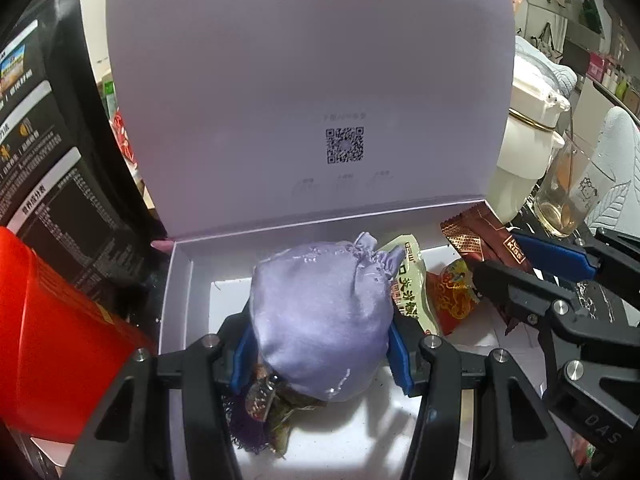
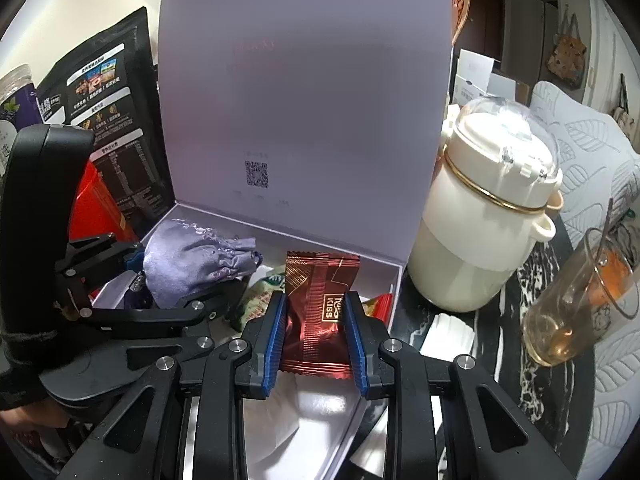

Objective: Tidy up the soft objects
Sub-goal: 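Open the left gripper to drop the pouch while the right releases the red packet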

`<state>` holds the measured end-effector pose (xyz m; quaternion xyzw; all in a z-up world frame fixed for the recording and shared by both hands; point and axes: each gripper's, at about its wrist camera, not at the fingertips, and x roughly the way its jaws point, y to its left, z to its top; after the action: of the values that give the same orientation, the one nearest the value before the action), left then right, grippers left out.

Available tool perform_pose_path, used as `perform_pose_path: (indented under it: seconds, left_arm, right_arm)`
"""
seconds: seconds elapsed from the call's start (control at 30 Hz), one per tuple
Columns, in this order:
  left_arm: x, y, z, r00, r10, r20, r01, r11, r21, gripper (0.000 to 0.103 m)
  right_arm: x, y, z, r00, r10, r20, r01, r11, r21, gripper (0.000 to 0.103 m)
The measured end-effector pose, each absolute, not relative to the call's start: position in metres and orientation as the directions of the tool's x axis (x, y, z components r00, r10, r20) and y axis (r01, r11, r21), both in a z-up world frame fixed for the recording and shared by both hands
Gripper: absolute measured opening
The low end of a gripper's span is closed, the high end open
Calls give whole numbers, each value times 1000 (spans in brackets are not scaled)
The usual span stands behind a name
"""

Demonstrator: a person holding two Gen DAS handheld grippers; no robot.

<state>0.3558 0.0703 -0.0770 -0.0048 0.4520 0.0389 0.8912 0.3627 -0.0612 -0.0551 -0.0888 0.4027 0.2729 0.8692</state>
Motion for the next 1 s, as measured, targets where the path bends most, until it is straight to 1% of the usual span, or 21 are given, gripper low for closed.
perform_pose_path:
  seconds: [0.33, 0.5, 0.63, 0.73, 0.8, 0.9, 0.97, 1.0]
  left_arm:
    - [360, 66, -80, 579, 83, -811, -75, 996, 48, 54]
    - [363, 59, -83, 565, 128, -815, -84, 992, 98, 54]
    - [364, 58, -81, 560, 131, -818, -97, 991, 92, 54]
    - [365, 59, -79, 553, 126, -824, -106, 991, 81, 54]
    - [365, 58, -77, 551, 109, -828, -102, 993, 63, 54]
    - [364, 61, -69, 550, 93, -830, -105, 994, 41, 54]
    - [363, 60, -64, 560, 95, -823, -114, 993, 36, 60]
    - [362, 60, -61, 568, 97, -817, -119, 992, 36, 68]
  right_arm:
    - [372, -61, -70, 497, 383, -778, -531, 844, 76, 29]
    - [373, -62, -72, 497, 378, -781, -520, 850, 80, 31]
    - [372, -61, -71, 495, 379, -782, -522, 849, 81, 31]
    - [373, -61, -70, 489, 374, -788, -517, 852, 83, 35]
    - [372, -62, -68, 493, 370, -788, -513, 854, 80, 45]
    - [369, -70, -59, 507, 378, -775, -509, 857, 85, 46]
    - [368, -72, -55, 519, 374, -769, -502, 861, 80, 46]
    - [365, -74, -52, 524, 379, -763, -501, 861, 83, 46]
